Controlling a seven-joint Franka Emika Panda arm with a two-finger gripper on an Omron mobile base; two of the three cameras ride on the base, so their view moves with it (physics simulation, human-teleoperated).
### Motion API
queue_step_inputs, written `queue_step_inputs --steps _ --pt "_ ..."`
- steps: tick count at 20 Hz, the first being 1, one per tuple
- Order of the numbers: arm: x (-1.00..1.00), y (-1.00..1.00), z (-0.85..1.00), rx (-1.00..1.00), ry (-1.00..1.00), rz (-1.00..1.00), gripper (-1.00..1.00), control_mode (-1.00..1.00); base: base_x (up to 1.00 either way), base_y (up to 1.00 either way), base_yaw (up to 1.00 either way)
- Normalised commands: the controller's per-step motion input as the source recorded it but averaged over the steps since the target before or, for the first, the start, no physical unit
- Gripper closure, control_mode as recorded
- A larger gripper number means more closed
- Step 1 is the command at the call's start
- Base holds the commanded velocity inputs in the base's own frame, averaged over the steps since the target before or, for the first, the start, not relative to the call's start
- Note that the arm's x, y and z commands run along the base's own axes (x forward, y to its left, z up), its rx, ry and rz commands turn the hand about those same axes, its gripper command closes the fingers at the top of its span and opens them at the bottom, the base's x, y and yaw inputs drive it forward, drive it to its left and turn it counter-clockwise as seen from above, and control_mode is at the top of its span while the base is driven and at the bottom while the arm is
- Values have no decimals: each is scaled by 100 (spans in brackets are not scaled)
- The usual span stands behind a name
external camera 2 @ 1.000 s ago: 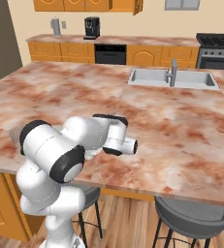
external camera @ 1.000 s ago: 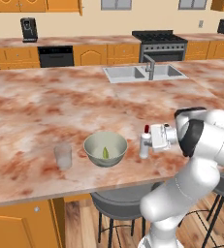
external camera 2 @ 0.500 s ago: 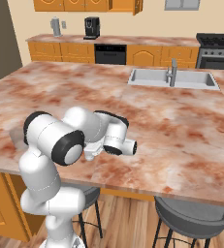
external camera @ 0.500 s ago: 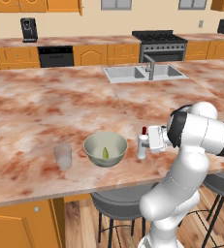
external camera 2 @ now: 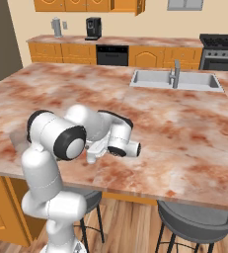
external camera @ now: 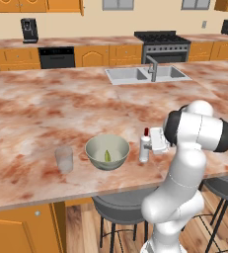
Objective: There is a bowl on the dining counter. Grab a lemon wedge from the fridge and place it in the bowl. Then get the liquor bottle and glass cup from the cabinet and place them next to the bowl.
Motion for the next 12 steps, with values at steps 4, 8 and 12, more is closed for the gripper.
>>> queue_step_inputs --steps 4,8,12 --pt "-2 25 -28 -6 -6 0 -100 -100 0 0 0" --pt "-5 1 -1 -3 -8 0 -100 -100 0 0 0" --pt "-2 0 3 0 -4 0 -100 -100 0 0 0"
